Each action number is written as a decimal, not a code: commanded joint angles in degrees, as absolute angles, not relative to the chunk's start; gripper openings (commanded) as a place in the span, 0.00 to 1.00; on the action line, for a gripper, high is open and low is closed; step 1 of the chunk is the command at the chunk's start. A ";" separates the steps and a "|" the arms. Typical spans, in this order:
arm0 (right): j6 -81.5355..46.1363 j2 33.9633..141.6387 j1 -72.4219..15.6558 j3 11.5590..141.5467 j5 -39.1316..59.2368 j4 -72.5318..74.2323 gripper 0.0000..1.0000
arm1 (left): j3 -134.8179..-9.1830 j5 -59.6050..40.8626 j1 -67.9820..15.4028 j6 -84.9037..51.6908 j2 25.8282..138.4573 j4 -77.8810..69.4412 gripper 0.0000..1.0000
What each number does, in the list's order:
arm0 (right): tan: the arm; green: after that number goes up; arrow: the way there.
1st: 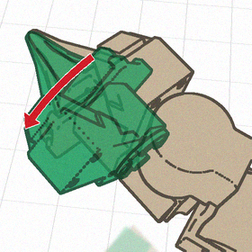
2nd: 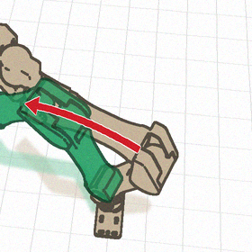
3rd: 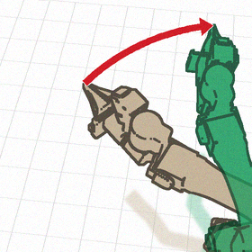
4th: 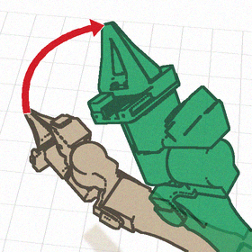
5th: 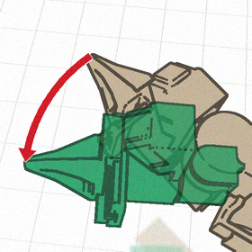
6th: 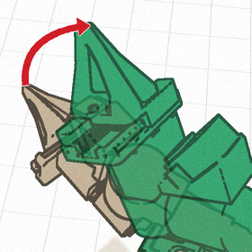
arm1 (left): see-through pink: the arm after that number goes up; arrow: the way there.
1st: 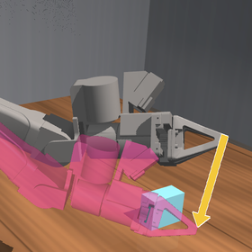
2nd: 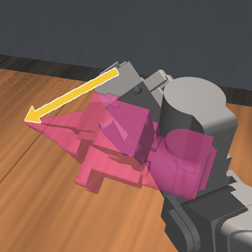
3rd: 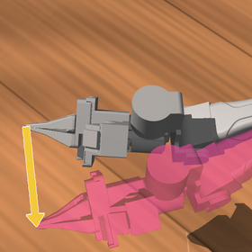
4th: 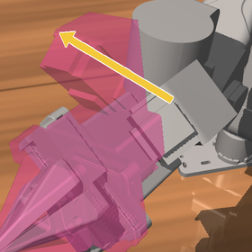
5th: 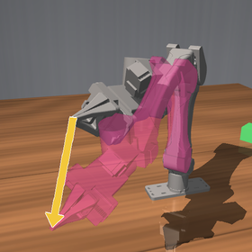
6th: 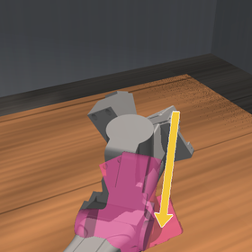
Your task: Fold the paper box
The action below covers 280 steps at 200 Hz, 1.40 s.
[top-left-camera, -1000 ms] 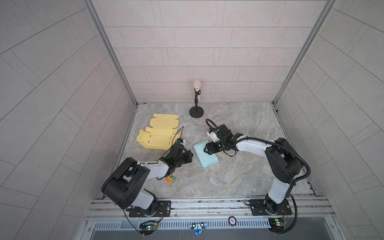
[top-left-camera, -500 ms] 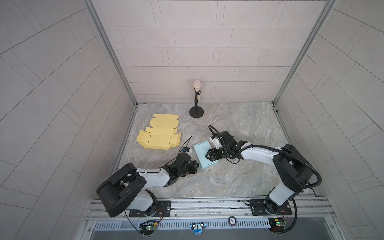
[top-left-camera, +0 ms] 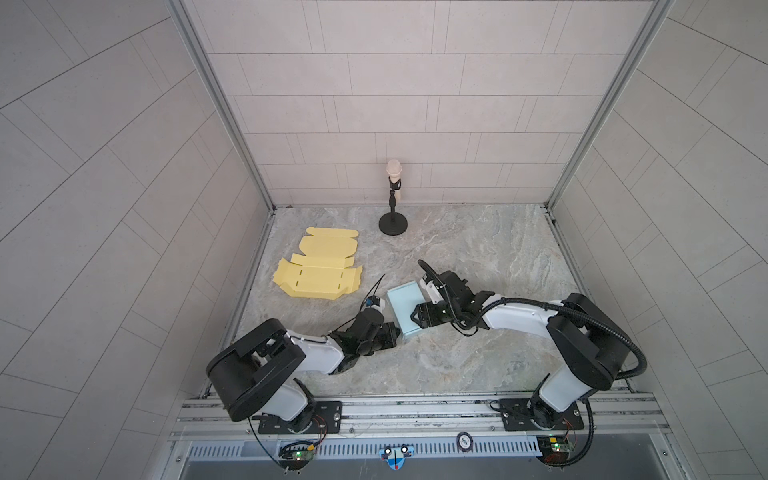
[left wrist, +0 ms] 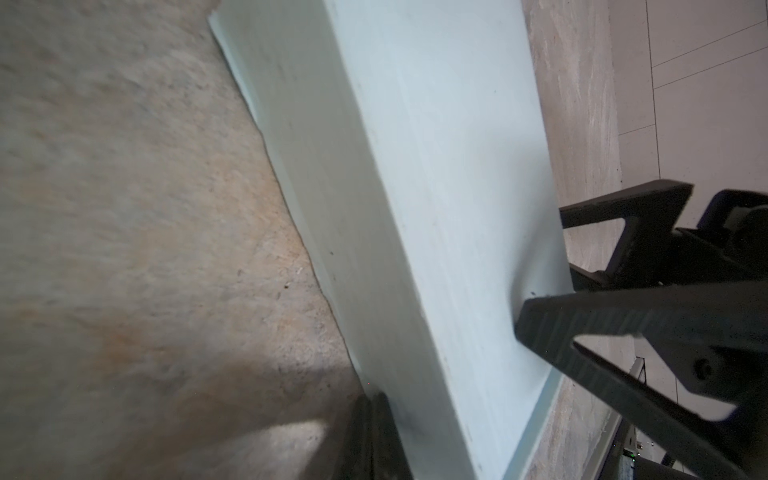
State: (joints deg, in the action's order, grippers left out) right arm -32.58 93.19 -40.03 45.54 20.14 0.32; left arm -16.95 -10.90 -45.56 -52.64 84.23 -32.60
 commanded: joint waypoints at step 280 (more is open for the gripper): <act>-30.12 76.02 -45.85 45.35 6.04 -19.72 0.84 | -27.69 -12.35 -34.93 -33.32 66.30 -5.12 0.53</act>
